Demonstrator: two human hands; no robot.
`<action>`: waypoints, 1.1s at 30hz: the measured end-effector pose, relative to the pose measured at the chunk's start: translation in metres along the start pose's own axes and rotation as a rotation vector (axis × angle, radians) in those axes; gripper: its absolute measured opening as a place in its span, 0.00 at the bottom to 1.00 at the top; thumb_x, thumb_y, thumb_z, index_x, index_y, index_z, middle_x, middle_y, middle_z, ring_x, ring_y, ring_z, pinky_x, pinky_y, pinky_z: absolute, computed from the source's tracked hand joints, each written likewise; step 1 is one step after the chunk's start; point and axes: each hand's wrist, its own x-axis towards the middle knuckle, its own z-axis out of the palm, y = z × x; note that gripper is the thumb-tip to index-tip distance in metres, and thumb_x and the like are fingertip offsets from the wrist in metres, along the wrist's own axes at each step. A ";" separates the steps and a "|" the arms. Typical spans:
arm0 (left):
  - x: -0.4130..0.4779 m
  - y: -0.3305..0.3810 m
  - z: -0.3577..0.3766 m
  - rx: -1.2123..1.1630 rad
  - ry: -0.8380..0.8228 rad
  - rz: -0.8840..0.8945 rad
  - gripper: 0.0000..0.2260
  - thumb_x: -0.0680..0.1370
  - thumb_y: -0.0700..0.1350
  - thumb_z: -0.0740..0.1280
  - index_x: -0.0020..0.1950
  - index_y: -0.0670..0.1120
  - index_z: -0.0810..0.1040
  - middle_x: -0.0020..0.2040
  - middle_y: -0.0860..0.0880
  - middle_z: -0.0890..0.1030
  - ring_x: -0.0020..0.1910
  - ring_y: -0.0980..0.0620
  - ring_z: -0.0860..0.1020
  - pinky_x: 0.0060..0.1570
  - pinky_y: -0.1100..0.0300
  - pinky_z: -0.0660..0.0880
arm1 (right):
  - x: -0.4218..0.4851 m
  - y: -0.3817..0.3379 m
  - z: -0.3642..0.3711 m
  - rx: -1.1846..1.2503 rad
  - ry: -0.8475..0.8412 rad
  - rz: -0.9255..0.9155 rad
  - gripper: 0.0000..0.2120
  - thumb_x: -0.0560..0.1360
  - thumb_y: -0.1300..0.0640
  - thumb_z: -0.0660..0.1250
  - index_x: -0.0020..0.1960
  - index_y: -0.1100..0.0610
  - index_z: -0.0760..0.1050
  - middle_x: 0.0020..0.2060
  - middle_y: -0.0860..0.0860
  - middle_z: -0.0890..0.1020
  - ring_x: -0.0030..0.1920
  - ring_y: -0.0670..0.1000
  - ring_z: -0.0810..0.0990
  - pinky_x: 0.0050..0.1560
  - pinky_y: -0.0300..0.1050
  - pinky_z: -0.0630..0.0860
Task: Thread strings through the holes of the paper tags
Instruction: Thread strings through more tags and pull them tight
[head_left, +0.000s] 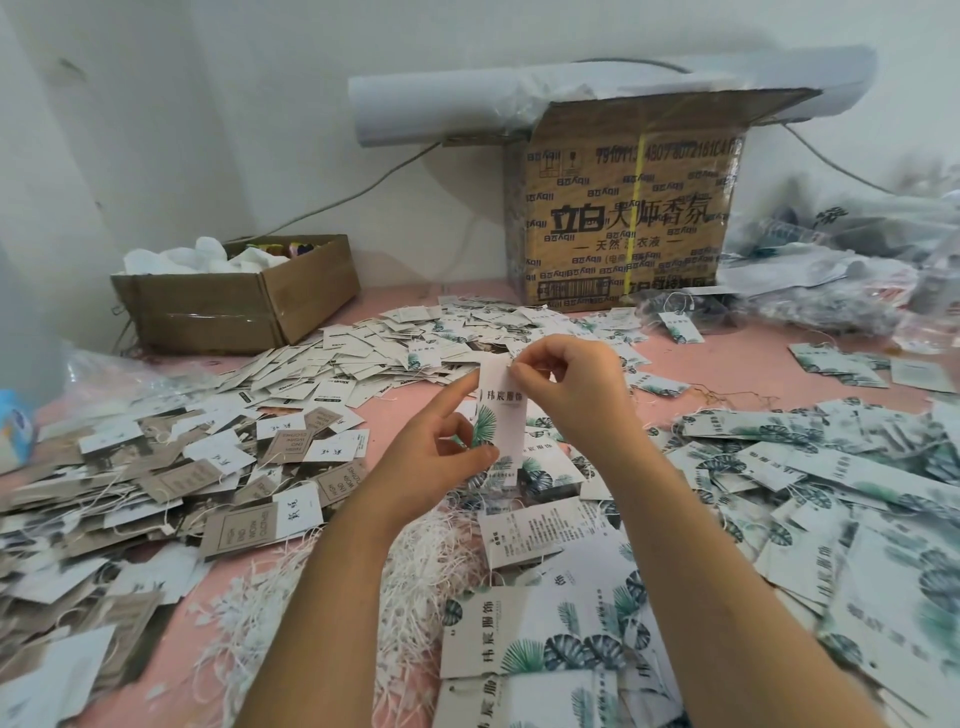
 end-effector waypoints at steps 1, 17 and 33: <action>0.000 0.000 0.000 0.003 -0.004 0.001 0.32 0.74 0.37 0.70 0.68 0.65 0.65 0.43 0.45 0.72 0.42 0.47 0.74 0.45 0.52 0.72 | 0.000 0.000 0.001 0.001 0.006 0.002 0.06 0.72 0.63 0.68 0.37 0.54 0.76 0.28 0.40 0.73 0.29 0.32 0.70 0.31 0.26 0.65; 0.003 0.008 0.007 -0.169 0.229 0.255 0.10 0.79 0.40 0.62 0.48 0.52 0.79 0.46 0.56 0.83 0.48 0.56 0.81 0.49 0.62 0.77 | -0.005 -0.011 0.009 0.273 -0.148 0.036 0.03 0.74 0.65 0.67 0.42 0.61 0.79 0.22 0.39 0.74 0.25 0.35 0.71 0.28 0.26 0.66; 0.007 0.004 0.012 -0.320 0.411 0.208 0.06 0.76 0.37 0.66 0.41 0.47 0.76 0.33 0.56 0.79 0.35 0.57 0.76 0.37 0.66 0.75 | -0.006 -0.011 0.017 0.361 -0.272 0.072 0.08 0.73 0.62 0.69 0.36 0.53 0.78 0.24 0.42 0.74 0.24 0.38 0.67 0.27 0.29 0.64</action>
